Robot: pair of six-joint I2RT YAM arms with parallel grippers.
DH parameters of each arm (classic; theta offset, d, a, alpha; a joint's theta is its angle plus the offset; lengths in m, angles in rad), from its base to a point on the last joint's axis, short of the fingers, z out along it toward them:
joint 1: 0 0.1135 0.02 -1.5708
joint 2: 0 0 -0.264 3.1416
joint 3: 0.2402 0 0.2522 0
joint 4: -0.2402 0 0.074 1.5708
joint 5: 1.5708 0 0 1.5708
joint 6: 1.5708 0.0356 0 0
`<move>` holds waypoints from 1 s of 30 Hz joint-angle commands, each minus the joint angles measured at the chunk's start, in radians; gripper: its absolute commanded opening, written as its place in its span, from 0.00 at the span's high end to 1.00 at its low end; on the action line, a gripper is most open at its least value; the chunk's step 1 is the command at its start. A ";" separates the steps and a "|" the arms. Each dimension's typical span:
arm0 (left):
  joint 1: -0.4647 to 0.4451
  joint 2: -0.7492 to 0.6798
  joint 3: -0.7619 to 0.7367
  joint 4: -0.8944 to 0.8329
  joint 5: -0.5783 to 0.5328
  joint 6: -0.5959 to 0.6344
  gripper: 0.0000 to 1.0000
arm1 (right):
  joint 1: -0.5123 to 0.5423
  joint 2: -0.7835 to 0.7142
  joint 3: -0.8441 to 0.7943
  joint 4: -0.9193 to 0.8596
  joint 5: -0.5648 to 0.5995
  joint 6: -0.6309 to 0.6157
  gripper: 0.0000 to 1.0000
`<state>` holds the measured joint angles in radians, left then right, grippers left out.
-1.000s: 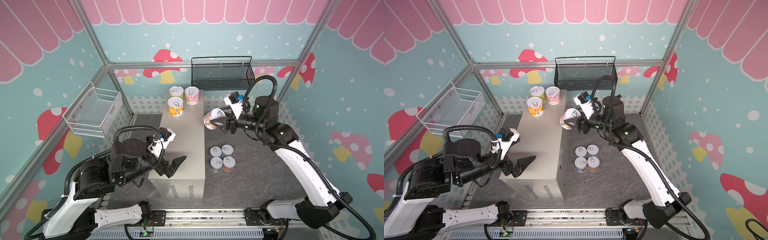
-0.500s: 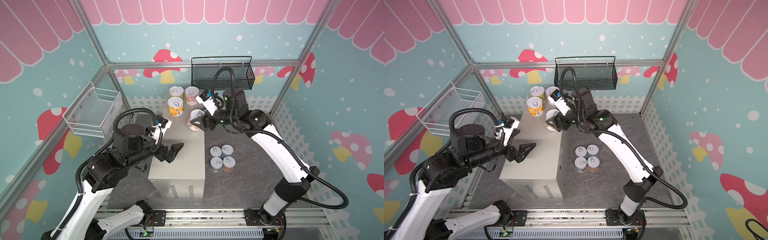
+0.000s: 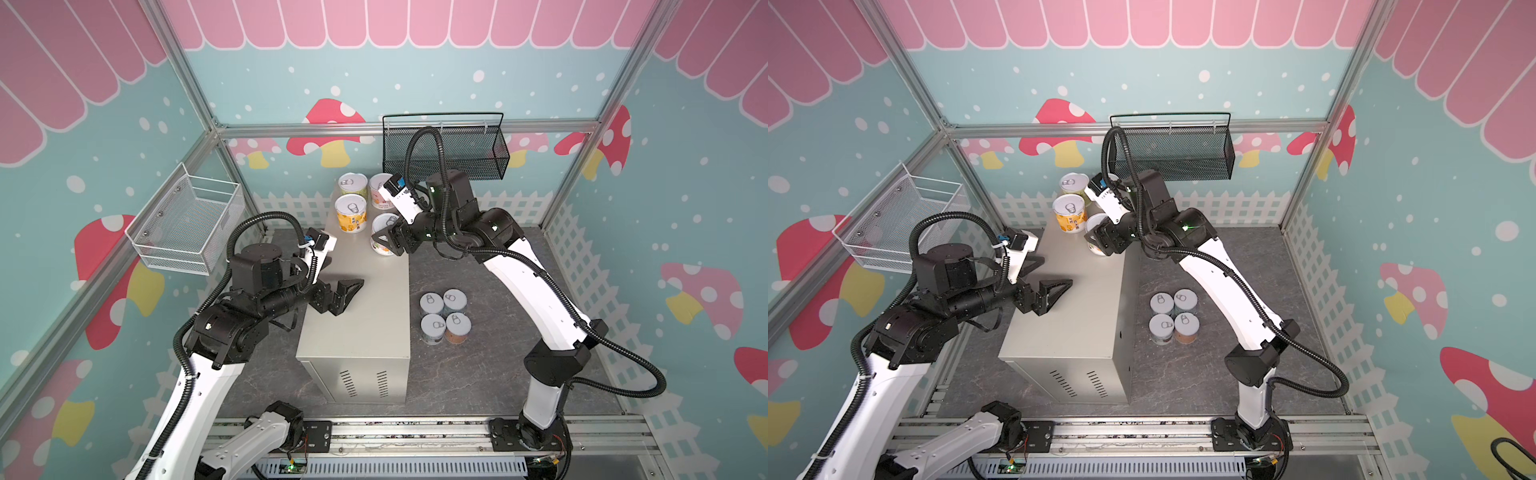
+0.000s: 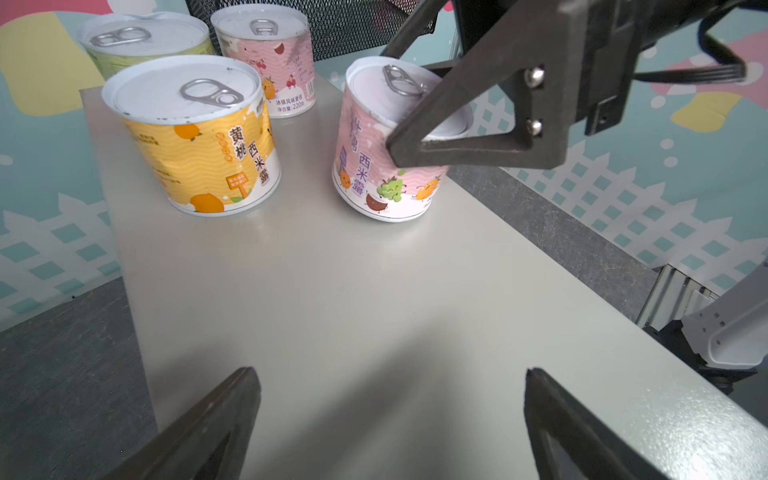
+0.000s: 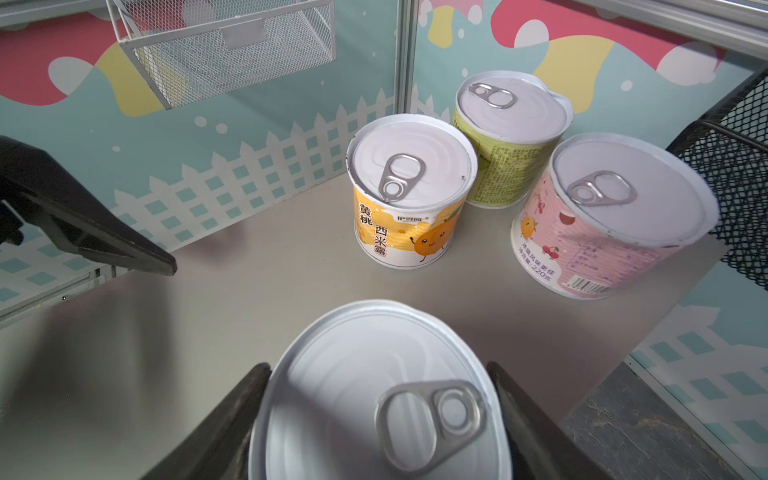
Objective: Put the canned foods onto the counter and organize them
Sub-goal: 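Carry the pink can over the counter toward the other cans with the right gripper, then lower the pink can beside the yellow and pink cans and release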
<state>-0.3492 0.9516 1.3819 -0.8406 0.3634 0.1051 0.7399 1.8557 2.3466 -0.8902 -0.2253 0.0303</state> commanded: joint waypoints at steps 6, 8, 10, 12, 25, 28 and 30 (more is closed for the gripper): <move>0.021 -0.045 -0.040 0.067 0.118 0.015 0.00 | 0.006 0.020 0.020 0.003 0.015 -0.012 0.27; 0.022 -0.047 -0.041 0.067 0.123 0.015 0.01 | 0.006 0.020 0.019 0.007 0.015 -0.010 0.26; 0.023 -0.047 -0.045 0.069 0.135 0.015 0.00 | 0.006 0.017 0.014 0.014 0.012 -0.008 0.24; 0.024 -0.048 -0.049 0.071 0.136 0.013 0.00 | 0.006 0.015 0.009 0.022 0.008 -0.005 0.21; 0.024 -0.072 -0.086 0.112 0.165 0.008 0.00 | 0.006 -0.135 -0.247 0.186 0.015 0.023 0.11; 0.023 -0.080 -0.093 0.122 0.167 0.007 0.00 | 0.006 -0.175 -0.335 0.252 0.018 0.044 0.10; 0.023 -0.086 -0.096 0.127 0.168 0.007 0.00 | 0.006 -0.199 -0.392 0.298 0.021 0.058 0.10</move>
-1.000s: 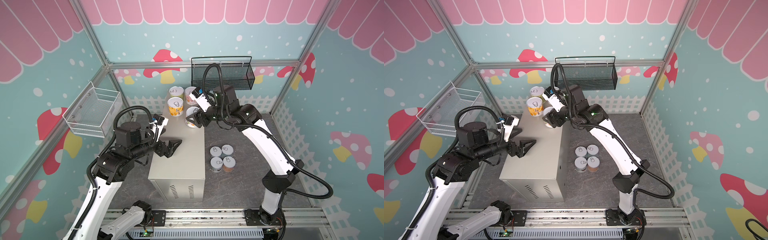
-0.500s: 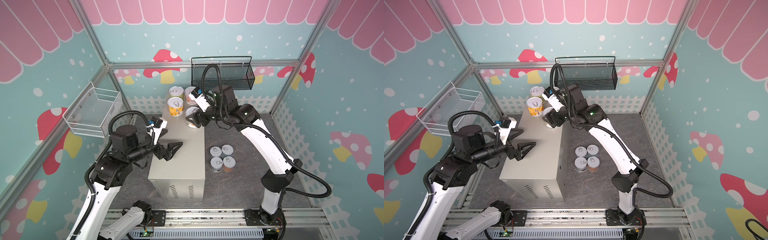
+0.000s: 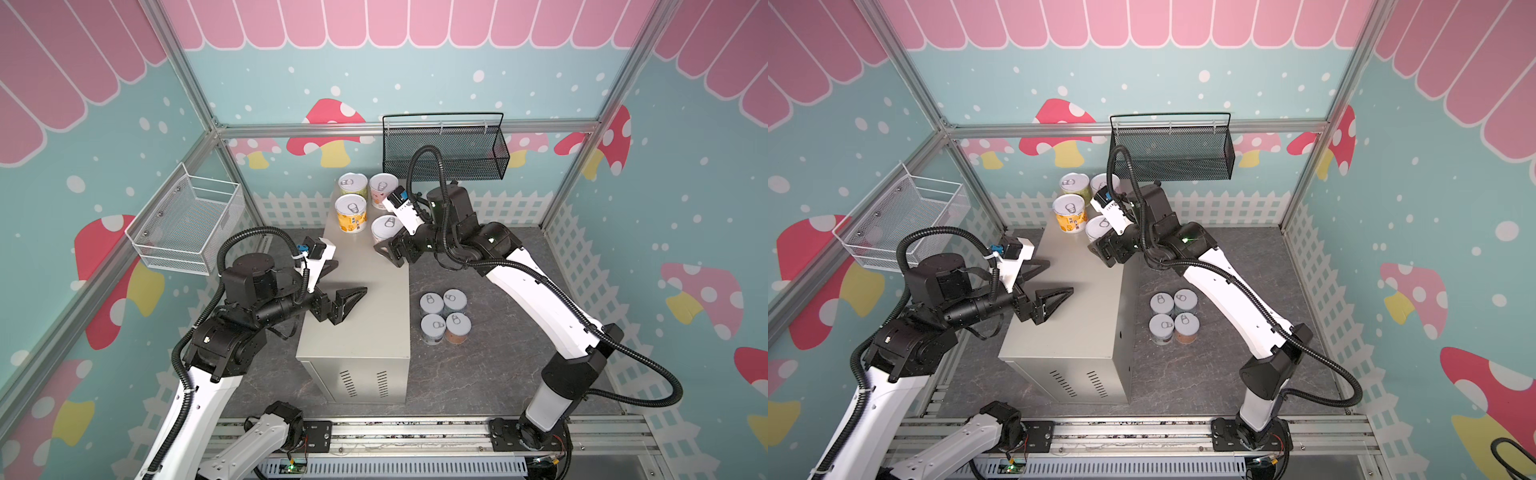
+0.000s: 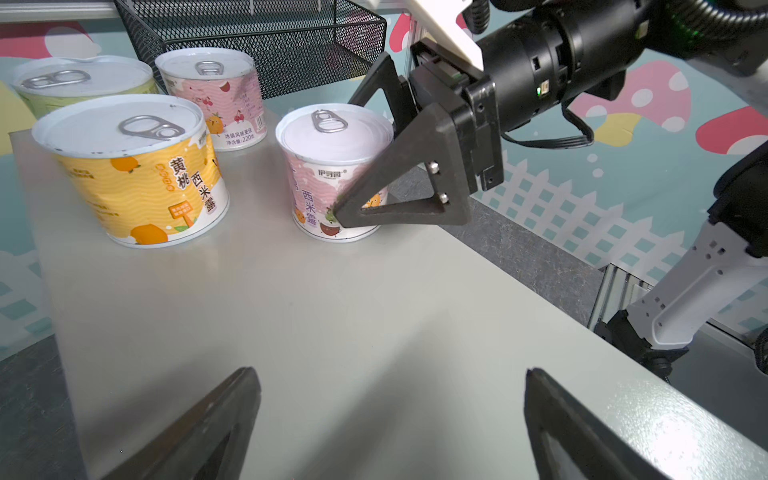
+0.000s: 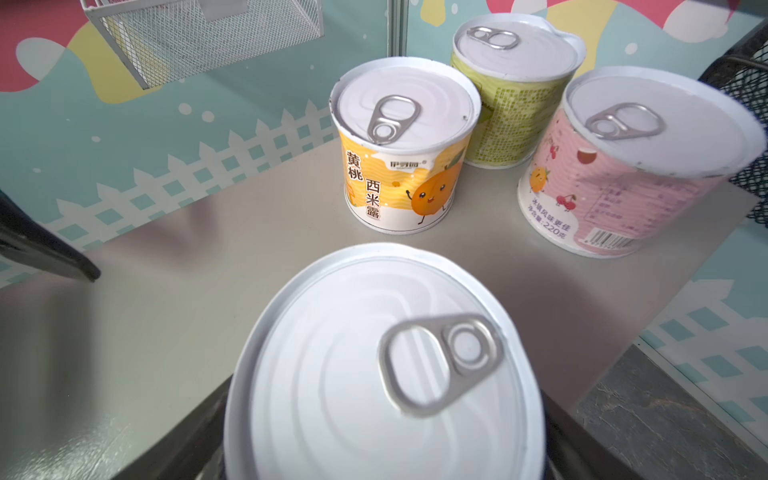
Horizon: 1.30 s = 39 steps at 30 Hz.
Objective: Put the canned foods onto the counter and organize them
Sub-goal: 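Lower the pink can beside the yellow and pink cans and release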
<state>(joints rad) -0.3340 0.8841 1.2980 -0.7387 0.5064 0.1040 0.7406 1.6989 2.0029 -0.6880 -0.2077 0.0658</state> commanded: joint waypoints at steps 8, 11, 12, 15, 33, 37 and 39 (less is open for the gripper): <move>0.007 -0.025 -0.022 0.036 0.021 0.007 0.00 | 0.006 -0.145 -0.274 0.314 0.024 0.088 0.23; 0.008 -0.026 -0.022 0.040 0.021 0.006 0.00 | 0.006 -0.159 -0.313 0.364 0.034 0.101 0.26; 0.008 -0.026 -0.025 0.040 0.020 0.006 0.00 | 0.005 -0.159 -0.319 0.377 0.036 0.104 0.26; 0.007 -0.030 -0.028 0.043 0.014 0.006 0.00 | 0.005 -0.160 -0.341 0.417 0.056 0.111 0.28; 0.007 -0.033 -0.035 0.047 -0.002 0.010 0.00 | -0.007 -0.048 -0.264 0.475 0.136 0.097 0.31; 0.007 -0.036 -0.037 0.047 -0.009 0.011 0.00 | -0.014 -0.036 -0.259 0.486 0.146 0.102 0.31; 0.008 -0.034 -0.037 0.048 -0.009 0.011 0.00 | -0.022 -0.026 -0.254 0.489 0.142 0.106 0.31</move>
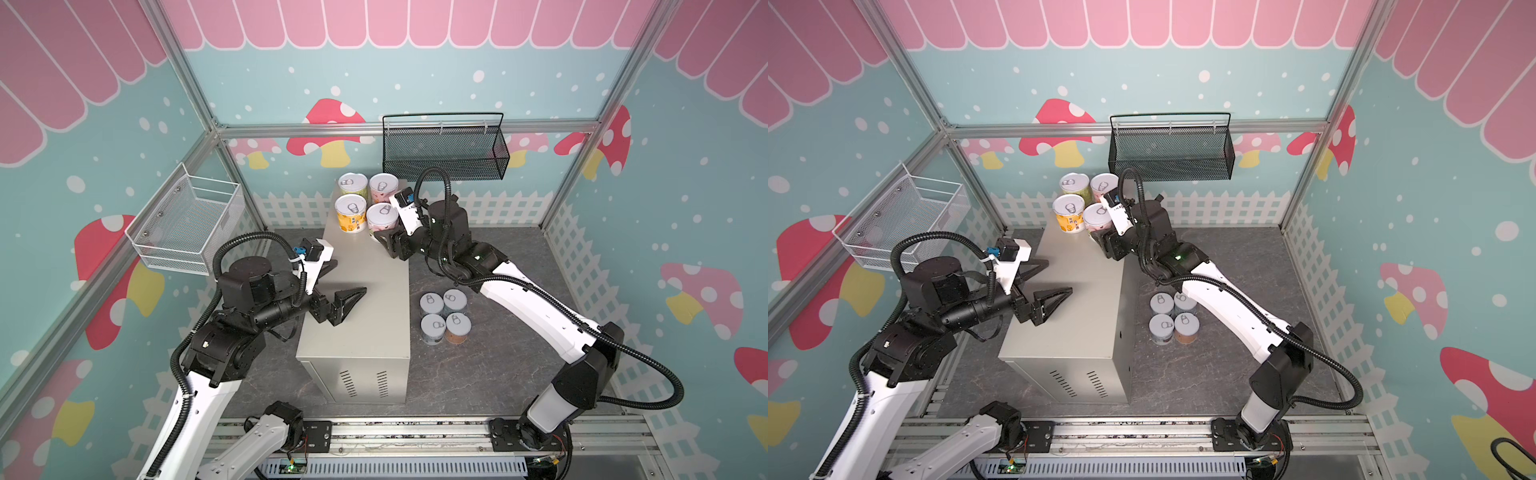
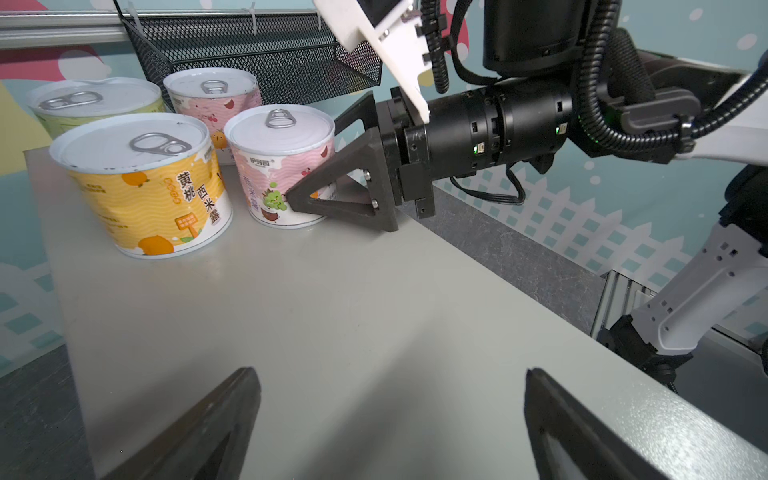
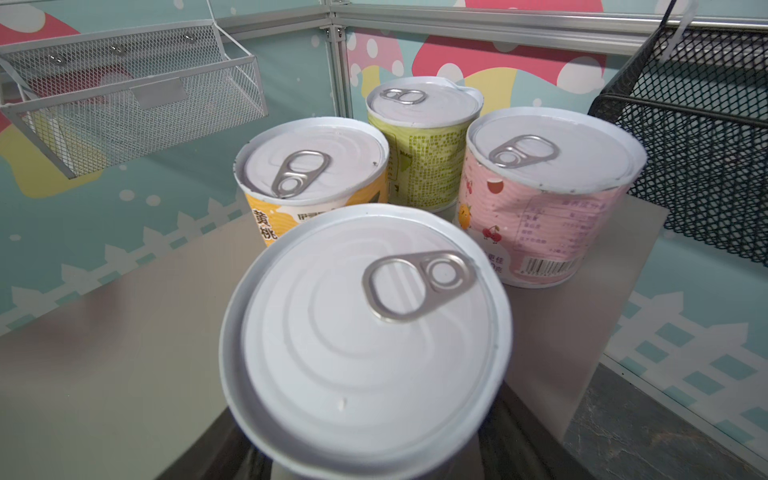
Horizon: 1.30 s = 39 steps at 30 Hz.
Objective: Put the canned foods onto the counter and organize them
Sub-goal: 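Lower the pink can beside the yellow and pink cans and release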
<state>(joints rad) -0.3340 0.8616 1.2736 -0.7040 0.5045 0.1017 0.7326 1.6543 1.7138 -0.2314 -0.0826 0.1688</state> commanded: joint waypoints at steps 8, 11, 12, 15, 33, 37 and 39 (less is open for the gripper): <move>0.009 -0.016 -0.014 0.012 -0.013 0.015 0.00 | -0.042 0.041 0.050 0.037 -0.004 0.007 0.31; 0.010 -0.013 -0.015 0.012 -0.013 0.015 0.00 | -0.049 0.053 0.059 0.038 -0.013 0.005 0.31; 0.010 -0.013 -0.016 0.013 -0.012 0.016 0.00 | -0.051 0.056 0.062 0.037 -0.017 0.005 0.31; 0.010 -0.013 -0.016 0.012 -0.015 0.015 0.00 | -0.053 0.067 0.072 0.038 -0.032 0.002 0.31; 0.012 -0.013 -0.016 0.014 -0.017 0.016 0.00 | -0.055 0.097 0.089 0.035 -0.050 -0.002 0.31; 0.013 -0.015 -0.017 0.015 -0.017 0.015 0.00 | -0.055 0.098 0.090 0.034 -0.051 0.000 0.30; 0.013 -0.016 -0.017 0.016 -0.017 0.015 0.00 | -0.055 0.096 0.089 0.034 -0.051 0.000 0.30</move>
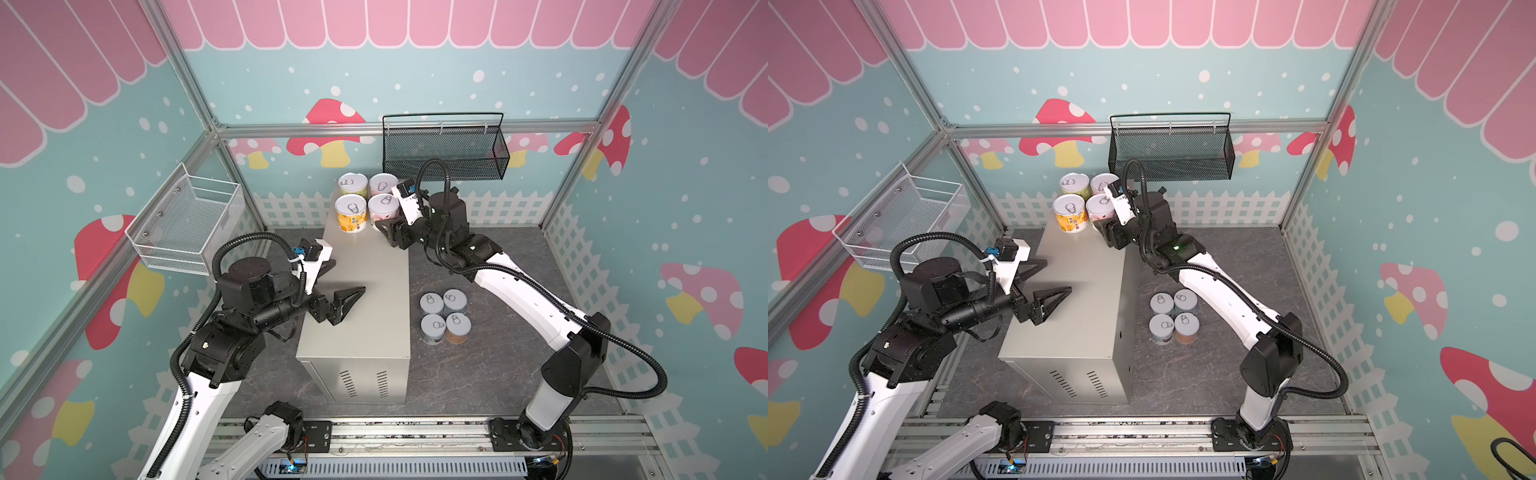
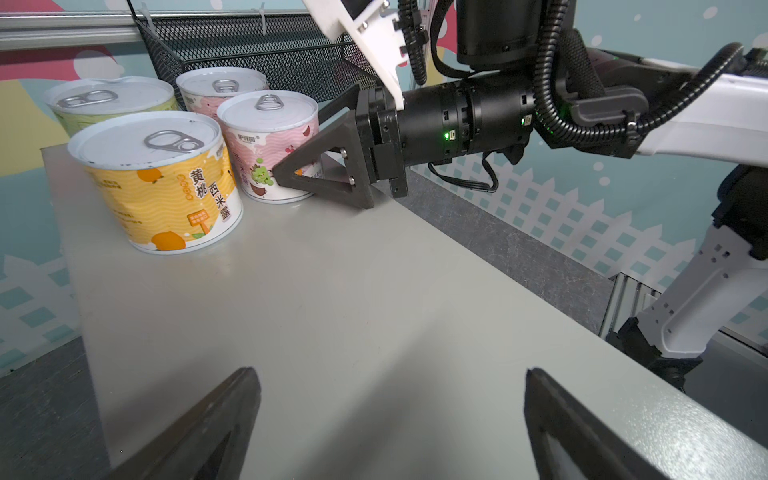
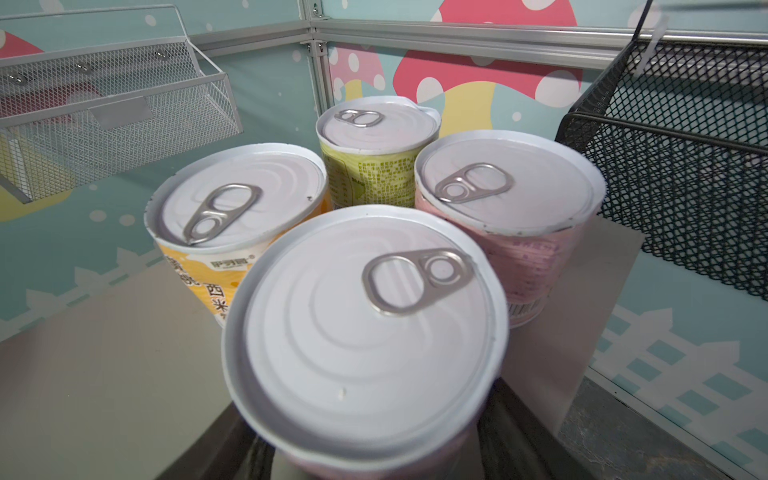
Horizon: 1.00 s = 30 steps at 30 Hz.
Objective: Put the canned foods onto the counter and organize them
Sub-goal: 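Lower the pink can beside the yellow and pink cans and release, then raise the right gripper away from the placed pink can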
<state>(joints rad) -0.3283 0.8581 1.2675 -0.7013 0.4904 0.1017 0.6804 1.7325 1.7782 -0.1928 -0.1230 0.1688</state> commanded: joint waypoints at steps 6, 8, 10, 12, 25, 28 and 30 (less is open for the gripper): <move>0.008 -0.014 -0.014 0.014 -0.002 0.015 0.00 | -0.002 0.013 0.025 -0.006 -0.008 -0.001 0.25; 0.008 -0.015 -0.013 0.014 0.000 0.015 0.00 | -0.002 0.010 0.026 -0.007 -0.010 -0.002 0.22; 0.007 -0.016 -0.013 0.014 -0.001 0.015 0.00 | -0.002 0.007 0.026 -0.006 -0.008 -0.002 0.19; 0.008 -0.016 -0.013 0.015 -0.001 0.015 0.00 | -0.002 -0.001 0.021 -0.007 -0.008 -0.003 0.17; 0.009 -0.015 -0.013 0.016 0.002 0.013 0.00 | -0.006 -0.187 -0.139 -0.023 0.076 -0.002 0.02; 0.009 -0.013 -0.013 0.017 0.003 0.013 0.00 | -0.032 -0.225 -0.162 -0.053 0.116 0.015 0.01; 0.009 -0.013 -0.012 0.018 0.002 0.013 0.00 | -0.069 -0.237 -0.167 -0.069 0.113 0.039 0.01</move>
<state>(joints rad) -0.3275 0.8528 1.2675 -0.6979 0.4904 0.1017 0.6498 1.5219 1.6272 -0.2356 -0.0505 0.1791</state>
